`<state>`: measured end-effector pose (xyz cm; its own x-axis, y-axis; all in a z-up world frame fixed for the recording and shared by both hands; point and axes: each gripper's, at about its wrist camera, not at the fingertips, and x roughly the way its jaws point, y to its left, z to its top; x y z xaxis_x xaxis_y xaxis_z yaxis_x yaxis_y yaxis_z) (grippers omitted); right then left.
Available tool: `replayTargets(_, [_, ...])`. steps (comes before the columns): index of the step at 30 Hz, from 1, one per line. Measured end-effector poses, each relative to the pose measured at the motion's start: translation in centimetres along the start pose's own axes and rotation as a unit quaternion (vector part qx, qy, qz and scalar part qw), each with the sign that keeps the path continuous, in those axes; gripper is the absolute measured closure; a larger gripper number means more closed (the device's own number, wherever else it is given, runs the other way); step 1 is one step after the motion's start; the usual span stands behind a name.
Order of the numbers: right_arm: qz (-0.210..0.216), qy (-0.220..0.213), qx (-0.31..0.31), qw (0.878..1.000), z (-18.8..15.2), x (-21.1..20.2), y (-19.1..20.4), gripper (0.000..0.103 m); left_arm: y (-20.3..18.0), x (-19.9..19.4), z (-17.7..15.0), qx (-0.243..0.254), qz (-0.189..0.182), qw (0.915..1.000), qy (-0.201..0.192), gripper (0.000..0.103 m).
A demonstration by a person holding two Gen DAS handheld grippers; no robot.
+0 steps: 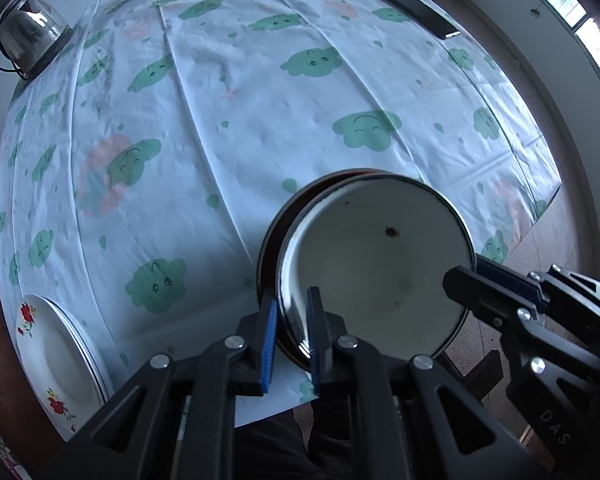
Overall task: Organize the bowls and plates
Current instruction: 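Lower the cream enamel bowl into the red bowl with both grippers, then open both grippers and release the cream enamel bowl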
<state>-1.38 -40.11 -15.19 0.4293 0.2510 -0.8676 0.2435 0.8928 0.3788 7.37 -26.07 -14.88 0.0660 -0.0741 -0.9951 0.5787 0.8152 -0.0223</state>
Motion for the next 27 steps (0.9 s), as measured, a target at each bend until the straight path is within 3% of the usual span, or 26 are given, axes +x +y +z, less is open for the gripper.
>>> replayTargets(5, [0.007,0.004,0.002,1.0,-0.1,0.3,0.0,0.088,0.3,-0.2,-0.1,0.0,0.004,1.0,-0.003,0.093])
replayTargets(9, [0.036,0.012,0.028,0.999,0.0,0.5,-0.7,0.088,0.5,-0.3,0.0,-0.003,0.0,1.0,-0.005,0.093])
replayTargets(14, [0.027,0.014,0.027,0.999,-0.1,0.6,-0.7,0.086,0.4,-0.6,-0.1,0.0,0.0,1.0,-0.01,0.091])
replayTargets(17, [0.029,0.011,0.02,0.999,0.0,0.3,-0.3,0.073,0.1,-1.1,-0.1,0.003,-0.002,0.9998,-0.02,0.088])
replayTargets(19, [0.019,0.004,0.006,1.0,0.0,-0.1,0.3,0.057,-0.1,-1.3,-0.1,0.008,-0.001,0.9997,-0.024,0.088])
replayTargets(27, [-0.015,-0.026,-0.018,0.999,0.6,-1.8,0.6,0.051,0.0,-1.4,-0.2,0.007,0.003,0.9995,-0.03,0.086])
